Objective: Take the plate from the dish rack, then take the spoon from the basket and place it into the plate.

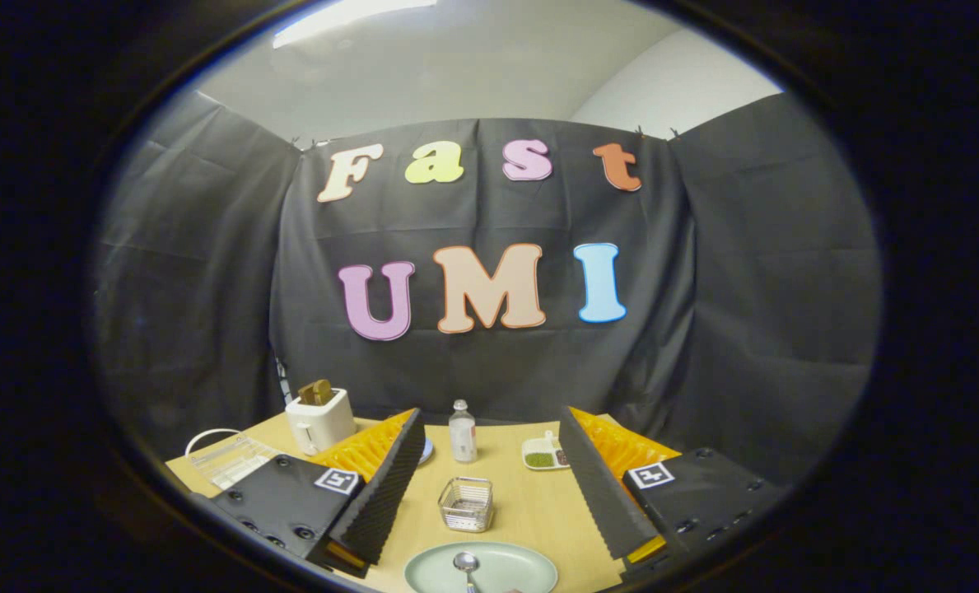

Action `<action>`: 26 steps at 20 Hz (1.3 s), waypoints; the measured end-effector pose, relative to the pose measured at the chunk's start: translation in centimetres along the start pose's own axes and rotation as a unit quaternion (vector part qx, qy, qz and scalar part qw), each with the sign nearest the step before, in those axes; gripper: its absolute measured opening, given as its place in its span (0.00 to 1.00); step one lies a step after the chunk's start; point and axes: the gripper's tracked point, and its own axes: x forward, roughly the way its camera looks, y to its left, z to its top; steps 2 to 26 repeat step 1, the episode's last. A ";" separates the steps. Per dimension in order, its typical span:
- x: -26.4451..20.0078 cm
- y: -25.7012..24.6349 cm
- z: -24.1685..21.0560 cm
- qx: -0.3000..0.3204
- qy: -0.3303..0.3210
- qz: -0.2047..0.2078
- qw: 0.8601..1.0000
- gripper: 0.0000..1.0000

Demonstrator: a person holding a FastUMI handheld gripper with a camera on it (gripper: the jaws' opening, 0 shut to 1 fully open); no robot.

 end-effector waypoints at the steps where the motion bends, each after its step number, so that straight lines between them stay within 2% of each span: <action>1: 0.0 -0.1 0.1 0.000 -0.001 0.000 1.000 1.00; 26: 0.0 -0.1 0.1 0.000 -0.001 0.000 1.000 1.00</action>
